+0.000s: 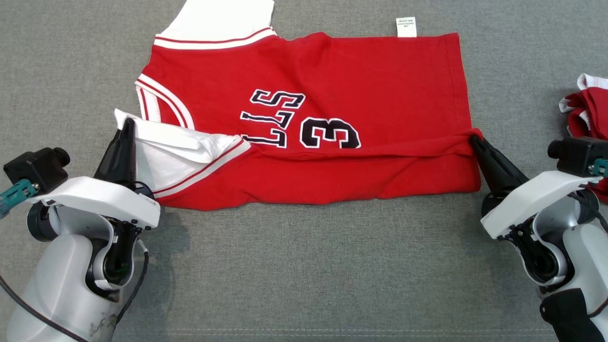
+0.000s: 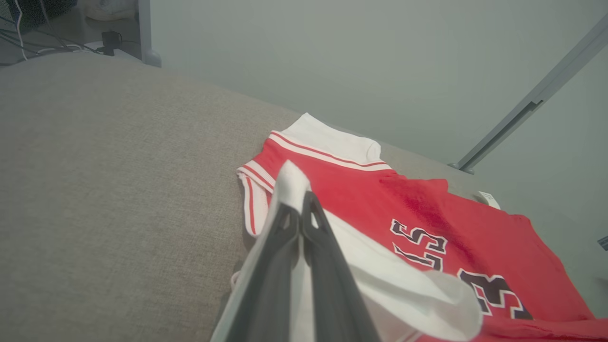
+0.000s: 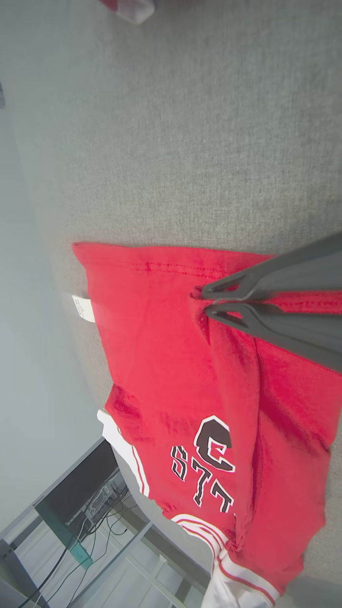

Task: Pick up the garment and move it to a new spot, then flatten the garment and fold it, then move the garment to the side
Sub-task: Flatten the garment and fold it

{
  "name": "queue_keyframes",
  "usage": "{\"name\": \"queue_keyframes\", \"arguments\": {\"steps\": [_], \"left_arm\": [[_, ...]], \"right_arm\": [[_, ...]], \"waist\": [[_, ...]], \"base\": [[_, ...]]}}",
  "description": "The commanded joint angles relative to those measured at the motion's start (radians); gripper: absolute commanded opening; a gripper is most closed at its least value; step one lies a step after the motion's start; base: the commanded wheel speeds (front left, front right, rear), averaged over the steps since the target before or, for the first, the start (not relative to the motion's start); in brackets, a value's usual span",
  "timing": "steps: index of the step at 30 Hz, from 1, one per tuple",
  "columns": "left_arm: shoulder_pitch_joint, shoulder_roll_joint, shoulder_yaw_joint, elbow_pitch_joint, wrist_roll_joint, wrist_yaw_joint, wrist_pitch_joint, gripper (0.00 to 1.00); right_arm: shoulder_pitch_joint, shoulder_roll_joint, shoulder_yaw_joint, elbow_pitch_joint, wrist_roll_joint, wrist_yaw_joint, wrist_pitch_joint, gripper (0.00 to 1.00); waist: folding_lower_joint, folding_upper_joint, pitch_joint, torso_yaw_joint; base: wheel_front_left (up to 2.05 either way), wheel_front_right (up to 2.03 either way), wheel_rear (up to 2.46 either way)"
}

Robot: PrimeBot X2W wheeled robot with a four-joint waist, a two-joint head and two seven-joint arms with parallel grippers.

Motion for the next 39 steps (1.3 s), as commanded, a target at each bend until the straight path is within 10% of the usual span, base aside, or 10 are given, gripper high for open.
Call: {"name": "queue_keyframes", "arguments": {"steps": [1, 10, 11, 12, 13, 23, 39], "left_arm": [[-0.049, 0.028, 0.044, 0.007, -0.007, -0.012, -0.009, 0.0], [-0.136, -0.005, 0.053, 0.2, -0.054, -0.08, -0.042, 0.0], [-0.144, -0.007, 0.053, 0.218, -0.054, -0.085, -0.047, 0.33], [-0.151, -0.01, 0.052, 0.237, -0.055, -0.089, -0.05, 0.92], [-0.157, -0.011, 0.05, 0.252, -0.054, -0.092, -0.056, 1.0], [-0.117, -0.003, 0.03, 0.254, 0.025, -0.07, -0.168, 1.0], [0.235, 0.058, -0.046, -0.105, 0.214, 0.159, -0.129, 1.0]], "right_arm": [[-0.026, -0.008, 0.029, -0.001, 0.015, 0.0, -0.014, 0.0], [-0.121, -0.02, 0.119, 0.127, 0.081, 0.0, -0.067, 0.01], [-0.129, -0.022, 0.128, 0.136, 0.088, 0.0, -0.077, 0.26], [-0.136, -0.022, 0.139, 0.142, 0.096, 0.0, -0.085, 0.78], [-0.141, -0.022, 0.149, 0.147, 0.107, 0.0, -0.093, 1.0], [-0.091, -0.073, 0.18, 0.14, 0.12, 0.0, -0.28, 1.0], [0.25, 0.037, -0.071, -0.079, -0.324, 0.0, -0.38, 1.0]], "waist": [[0.0, 0.0, 0.001, -0.003], [0.0, 0.0, 0.016, -0.008], [0.0, 0.0, 0.018, -0.008], [0.0, 0.0, 0.019, -0.009], [0.0, 0.0, 0.02, -0.009], [0.0, 0.0, -0.01, 0.009], [0.0, 0.0, -0.094, -0.007]], "base": [[0.0, 0.0, 0.0], [0.0, 0.0, 0.0], [0.0, 0.0, 0.0], [0.0, 0.0, 0.0], [0.0, 0.0, 0.0], [0.0, 0.0, 0.0], [0.0, 0.0, 0.0]]}}
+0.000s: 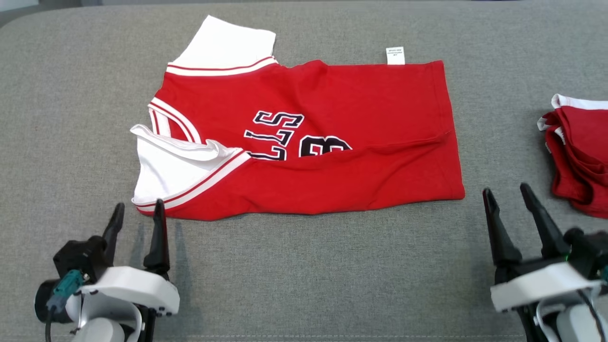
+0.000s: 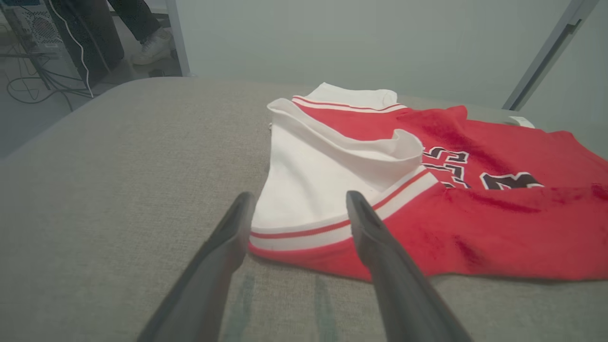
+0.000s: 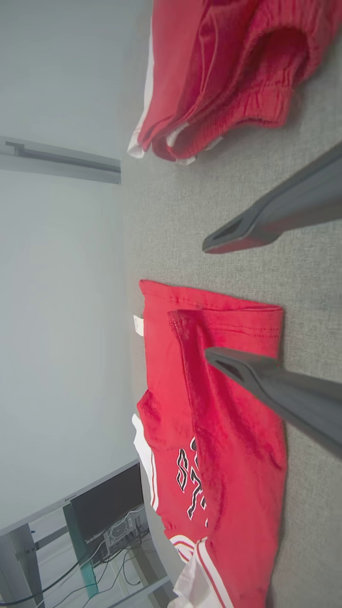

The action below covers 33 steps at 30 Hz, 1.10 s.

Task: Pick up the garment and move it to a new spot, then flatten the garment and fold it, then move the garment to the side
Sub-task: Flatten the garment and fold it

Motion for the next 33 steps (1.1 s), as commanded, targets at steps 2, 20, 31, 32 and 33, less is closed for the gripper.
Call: {"name": "queue_keyframes", "arguments": {"steps": [2, 20, 31, 32, 33], "left_arm": [[0.011, 0.036, 0.028, -0.048, 0.016, 0.021, 0.013, 1.0], [0.032, 0.085, 0.027, -0.085, -0.024, 0.032, 0.14, 1.0], [-0.1, 0.083, 0.05, 0.073, -0.107, -0.062, 0.168, 1.0], [-0.1, 0.083, 0.05, 0.073, -0.107, -0.062, 0.168, 1.0], [-0.108, 0.079, 0.051, 0.086, -0.115, -0.071, 0.167, 1.0]], "right_arm": [[0.052, 0.015, -0.011, -0.048, -0.034, 0.0, -0.013, 1.0], [0.063, 0.079, -0.024, -0.02, -0.039, 0.0, -0.01, 1.0], [-0.182, 0.044, 0.086, 0.187, -0.035, 0.0, 0.038, 1.0], [-0.182, 0.044, 0.086, 0.187, -0.035, 0.0, 0.038, 1.0], [-0.198, 0.044, 0.093, 0.206, -0.03, 0.0, 0.039, 1.0]], "waist": [[0.0, 0.0, -0.015, -0.004], [0.0, 0.0, -0.022, -0.025], [0.0, 0.0, 0.069, -0.038], [0.0, 0.0, 0.069, -0.038], [0.0, 0.0, 0.073, -0.038]], "base": [[0.0, 0.0, 0.0], [0.0, 0.0, 0.0], [0.0, 0.0, 0.0], [0.0, 0.0, 0.0], [0.0, 0.0, 0.0]]}}
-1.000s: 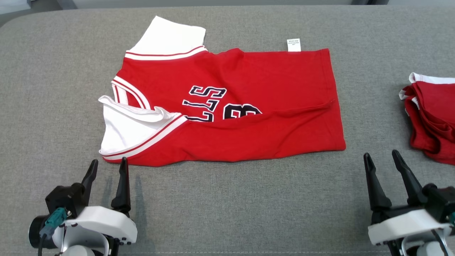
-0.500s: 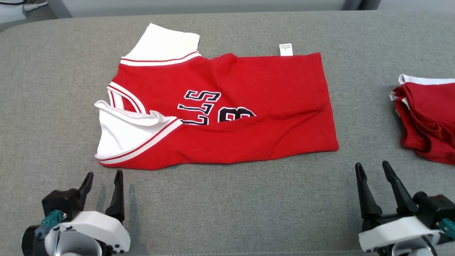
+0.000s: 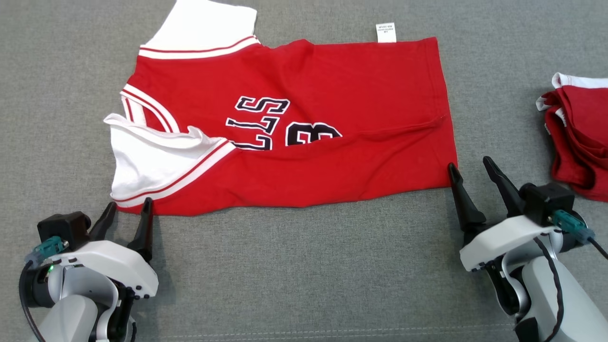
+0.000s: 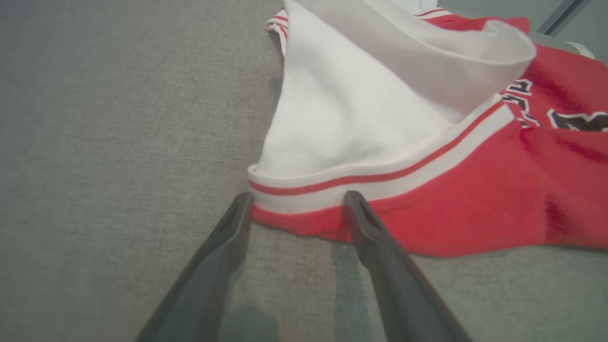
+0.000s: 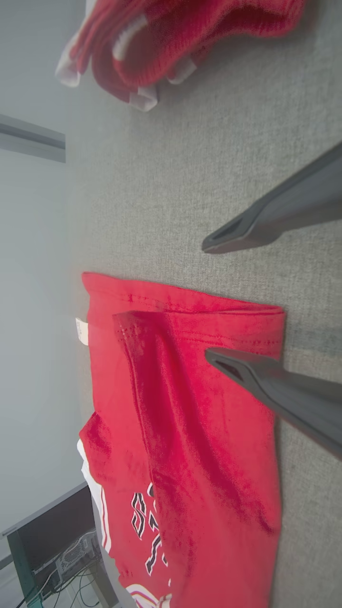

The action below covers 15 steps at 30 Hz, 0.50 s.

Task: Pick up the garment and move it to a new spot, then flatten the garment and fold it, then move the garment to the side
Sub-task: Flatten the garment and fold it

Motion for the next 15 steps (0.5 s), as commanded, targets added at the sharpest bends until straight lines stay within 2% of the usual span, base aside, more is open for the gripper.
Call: {"name": "queue_keyframes", "arguments": {"steps": [1, 15], "left_arm": [[-0.048, 0.03, 0.038, -0.004, 0.001, -0.007, -0.008, 1.0], [-0.127, 0.009, 0.019, 0.122, -0.056, -0.104, 0.01, 1.0]], "right_arm": [[-0.023, -0.009, 0.027, 0.001, 0.006, 0.0, 0.003, 1.0], [-0.135, 0.002, 0.15, 0.167, 0.073, 0.0, 0.027, 1.0]], "waist": [[0.0, -0.0001, 0.012, -0.003], [0.0, -0.0001, 0.048, -0.006]], "base": [[0.0, 0.0, 0.0], [0.0, 0.0, 0.0]]}}
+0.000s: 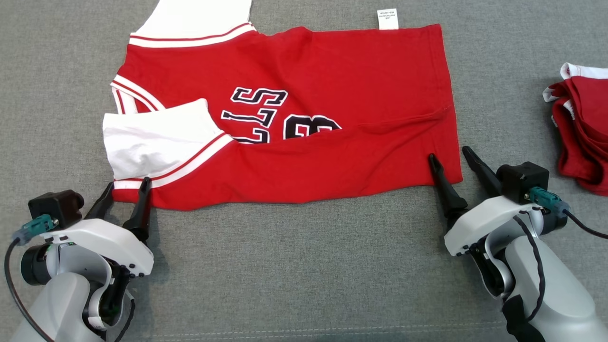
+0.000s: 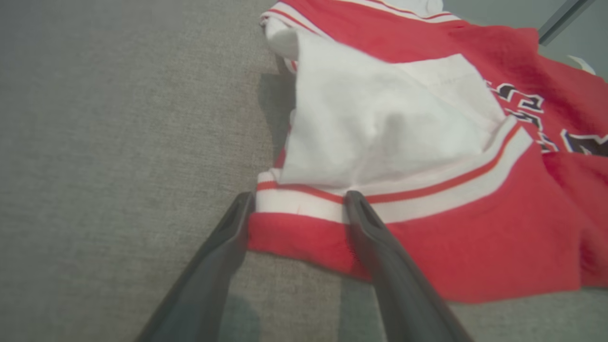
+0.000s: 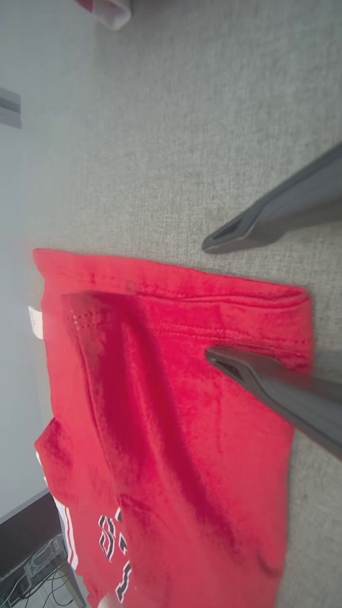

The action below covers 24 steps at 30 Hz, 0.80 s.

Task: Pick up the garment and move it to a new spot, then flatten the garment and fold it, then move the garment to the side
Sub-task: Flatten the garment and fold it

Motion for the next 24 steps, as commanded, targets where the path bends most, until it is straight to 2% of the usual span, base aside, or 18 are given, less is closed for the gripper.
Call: {"name": "queue_keyframes", "arguments": {"steps": [1, 2, 3, 4, 5, 6, 16, 20, 24], "left_arm": [[-0.023, 0.018, 0.021, 0.005, -0.019, -0.018, 0.028, 1.0], [-0.025, 0.018, 0.017, 0.01, -0.023, -0.024, 0.038, 1.0], [-0.026, 0.017, 0.012, 0.015, -0.03, -0.032, 0.05, 0.85], [-0.025, 0.008, 0.016, 0.015, -0.049, -0.041, 0.056, 0.14], [-0.025, 0.008, 0.013, 0.016, -0.053, -0.046, 0.064, 0.0], [-0.025, 0.008, 0.005, 0.019, -0.055, -0.05, 0.078, 0.0], [0.0, -0.001, 0.011, -0.015, -0.097, -0.065, 0.094, 0.0], [0.027, 0.017, 0.02, -0.061, -0.099, -0.052, 0.097, 0.0], [0.072, 0.043, 0.027, -0.129, -0.094, -0.02, 0.112, 0.0]], "right_arm": [[0.004, 0.007, 0.035, 0.009, 0.015, 0.0, 0.018, 1.0], [0.0, 0.007, 0.041, 0.015, 0.021, 0.0, 0.017, 0.95], [-0.003, 0.008, 0.049, 0.023, 0.03, 0.0, 0.023, 0.56], [-0.007, 0.008, 0.057, 0.03, 0.037, 0.0, 0.027, 0.41], [-0.01, 0.007, 0.063, 0.034, 0.043, 0.0, 0.026, 0.3], [-0.011, 0.006, 0.07, 0.041, 0.051, 0.0, 0.031, 0.0], [0.006, -0.021, 0.07, 0.046, 0.119, 0.0, -0.001, 0.0], [0.046, -0.035, 0.063, 0.009, 0.156, 0.0, 0.002, 0.0], [0.108, -0.056, 0.05, -0.057, 0.18, 0.0, 0.017, 0.0]], "waist": [[0.0, 0.0, 0.001, 0.0], [0.0, 0.0, 0.002, 0.0], [0.0, 0.0, 0.002, 0.0], [0.0, 0.0, 0.002, 0.0], [0.0, 0.0, 0.001, 0.001], [0.0, 0.0, 0.001, 0.003], [0.0, 0.0, -0.028, 0.022], [0.0, 0.0, -0.052, 0.029], [0.0, 0.0, -0.077, 0.037]], "base": [[0.0, 0.0, 0.0], [0.0, 0.0, 0.0], [0.0, 0.0, 0.0], [0.0, 0.0, 0.0], [0.0, 0.0, 0.0], [0.0, 0.0, 0.0], [0.0, 0.0, 0.0], [0.0, 0.0, 0.0], [0.0, 0.0, 0.0]]}}
